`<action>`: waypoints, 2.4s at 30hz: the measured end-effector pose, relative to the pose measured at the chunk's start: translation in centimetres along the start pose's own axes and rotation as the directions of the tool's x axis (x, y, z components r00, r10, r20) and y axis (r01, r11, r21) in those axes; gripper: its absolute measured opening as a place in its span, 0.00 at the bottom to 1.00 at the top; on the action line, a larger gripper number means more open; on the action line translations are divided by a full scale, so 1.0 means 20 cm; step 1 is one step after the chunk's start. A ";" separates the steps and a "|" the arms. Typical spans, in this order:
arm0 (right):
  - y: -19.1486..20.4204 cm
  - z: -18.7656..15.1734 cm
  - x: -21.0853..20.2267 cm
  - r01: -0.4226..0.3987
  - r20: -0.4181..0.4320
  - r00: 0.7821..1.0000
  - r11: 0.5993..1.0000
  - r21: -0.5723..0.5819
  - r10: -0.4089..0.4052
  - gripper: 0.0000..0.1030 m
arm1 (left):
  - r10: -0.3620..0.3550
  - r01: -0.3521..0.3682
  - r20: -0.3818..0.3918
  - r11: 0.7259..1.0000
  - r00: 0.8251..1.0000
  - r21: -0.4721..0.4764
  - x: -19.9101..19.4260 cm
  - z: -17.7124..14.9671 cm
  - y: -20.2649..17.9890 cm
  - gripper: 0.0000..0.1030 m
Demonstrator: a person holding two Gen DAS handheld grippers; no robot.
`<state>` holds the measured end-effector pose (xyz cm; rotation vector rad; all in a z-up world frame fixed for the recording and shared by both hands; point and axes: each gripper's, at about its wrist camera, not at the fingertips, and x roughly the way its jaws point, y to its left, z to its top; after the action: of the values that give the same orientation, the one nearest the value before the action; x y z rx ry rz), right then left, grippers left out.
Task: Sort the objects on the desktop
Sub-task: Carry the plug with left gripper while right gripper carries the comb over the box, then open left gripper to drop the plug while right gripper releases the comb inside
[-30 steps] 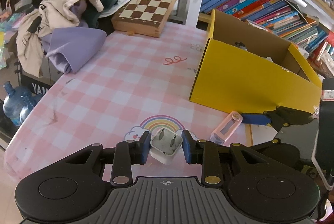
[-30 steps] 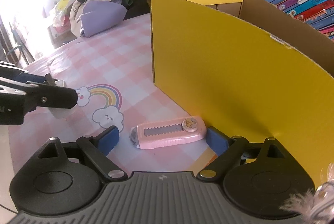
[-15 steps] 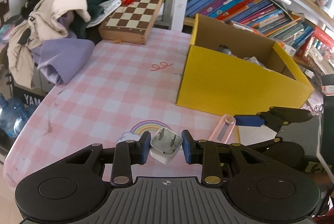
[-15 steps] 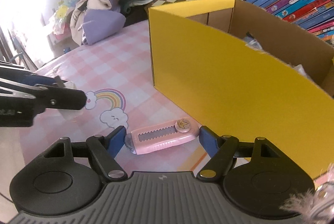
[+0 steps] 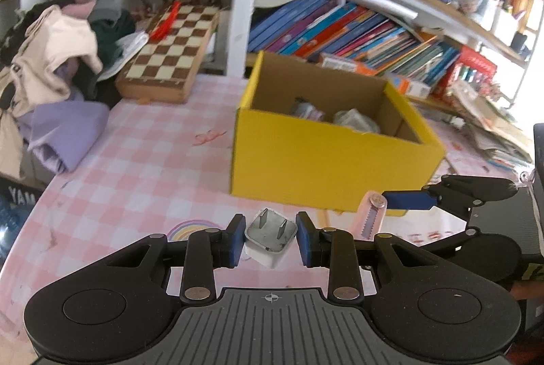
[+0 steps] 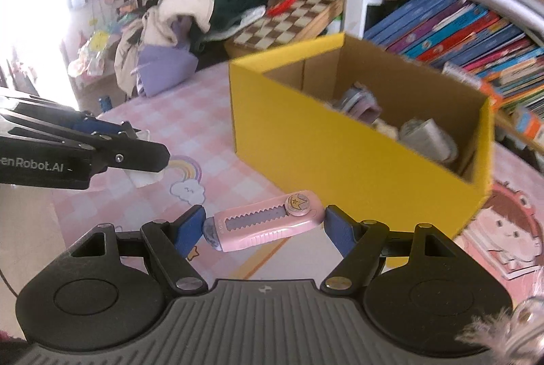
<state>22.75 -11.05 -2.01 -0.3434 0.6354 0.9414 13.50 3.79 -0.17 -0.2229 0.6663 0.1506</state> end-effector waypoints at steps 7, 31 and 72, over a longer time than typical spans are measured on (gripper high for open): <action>-0.06 0.04 -0.17 0.048 0.066 0.997 0.999 0.023 -0.050 0.73 | -0.058 0.055 0.051 0.997 0.997 0.052 -0.05 0.07 -0.08 0.30; -0.44 0.36 -0.22 0.175 0.178 0.970 0.983 -0.049 -0.164 0.73 | -0.113 0.076 0.193 0.978 0.975 0.192 0.07 0.52 -0.22 0.30; -0.71 0.52 0.54 -0.006 -0.136 0.990 0.965 -0.262 -0.030 0.73 | -0.035 0.049 -0.059 0.963 0.998 0.266 0.80 0.64 -0.20 0.30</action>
<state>42.89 -6.60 -0.87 -0.6527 0.6354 0.9980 34.34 4.15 0.25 0.0193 0.7275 0.0127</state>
